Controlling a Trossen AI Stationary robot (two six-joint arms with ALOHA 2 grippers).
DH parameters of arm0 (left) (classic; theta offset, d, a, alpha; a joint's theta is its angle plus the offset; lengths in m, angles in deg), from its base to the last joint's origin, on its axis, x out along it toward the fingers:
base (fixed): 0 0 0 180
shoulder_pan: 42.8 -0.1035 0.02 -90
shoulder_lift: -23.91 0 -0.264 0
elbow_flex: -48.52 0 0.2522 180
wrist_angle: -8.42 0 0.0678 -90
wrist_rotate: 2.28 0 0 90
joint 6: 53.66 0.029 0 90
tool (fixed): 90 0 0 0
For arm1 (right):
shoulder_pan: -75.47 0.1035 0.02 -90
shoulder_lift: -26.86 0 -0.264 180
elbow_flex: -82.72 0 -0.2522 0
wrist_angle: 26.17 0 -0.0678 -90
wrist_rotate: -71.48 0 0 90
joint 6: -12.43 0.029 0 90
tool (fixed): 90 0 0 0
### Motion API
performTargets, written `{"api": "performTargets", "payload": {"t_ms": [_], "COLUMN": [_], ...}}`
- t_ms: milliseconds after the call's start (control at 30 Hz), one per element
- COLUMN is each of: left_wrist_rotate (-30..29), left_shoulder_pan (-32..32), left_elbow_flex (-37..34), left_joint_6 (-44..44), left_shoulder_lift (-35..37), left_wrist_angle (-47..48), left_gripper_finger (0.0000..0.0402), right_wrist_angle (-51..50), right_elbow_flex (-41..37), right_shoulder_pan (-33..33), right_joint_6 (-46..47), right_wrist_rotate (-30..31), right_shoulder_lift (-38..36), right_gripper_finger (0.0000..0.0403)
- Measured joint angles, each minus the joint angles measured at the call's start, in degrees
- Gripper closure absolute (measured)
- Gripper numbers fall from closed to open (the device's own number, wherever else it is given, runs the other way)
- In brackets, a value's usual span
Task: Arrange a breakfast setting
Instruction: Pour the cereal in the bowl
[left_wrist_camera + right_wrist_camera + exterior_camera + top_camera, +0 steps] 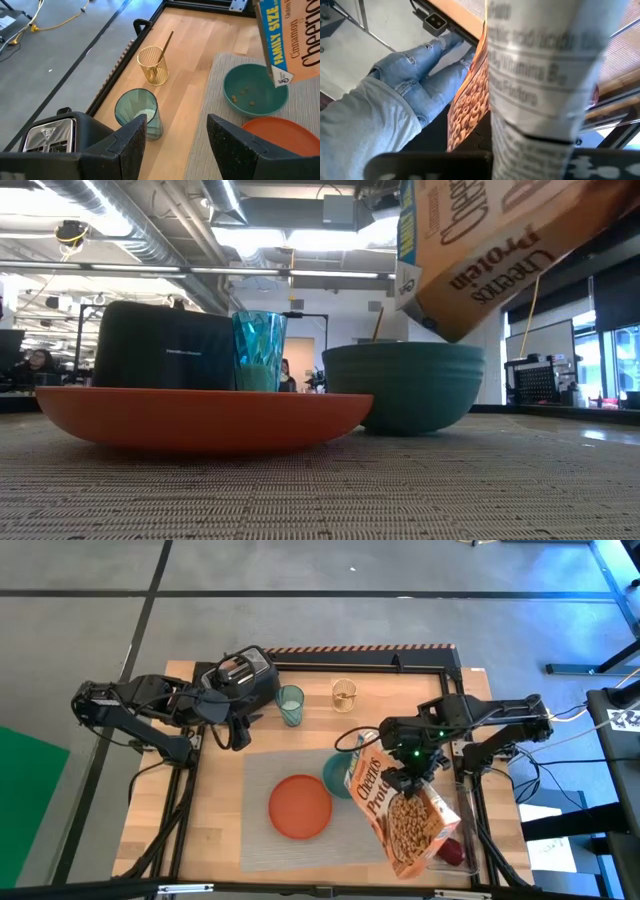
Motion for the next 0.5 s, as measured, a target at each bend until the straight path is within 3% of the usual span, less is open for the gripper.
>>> {"api": "performTargets", "payload": {"t_ms": [500], "left_wrist_rotate": [-0.07], "left_shoulder_pan": [0.0], "left_elbow_flex": [0.01], "left_joint_6": [0.04], "left_shoulder_lift": [0.0], "left_wrist_angle": [0.0], "left_gripper_finger": [0.0199], "right_wrist_angle": [0.06], "right_elbow_flex": [-0.02], "right_shoulder_pan": [0.0], "right_joint_6": [0.06], "right_wrist_rotate": [0.33], "right_shoulder_lift": [0.0], "right_gripper_finger": [0.0403]}}
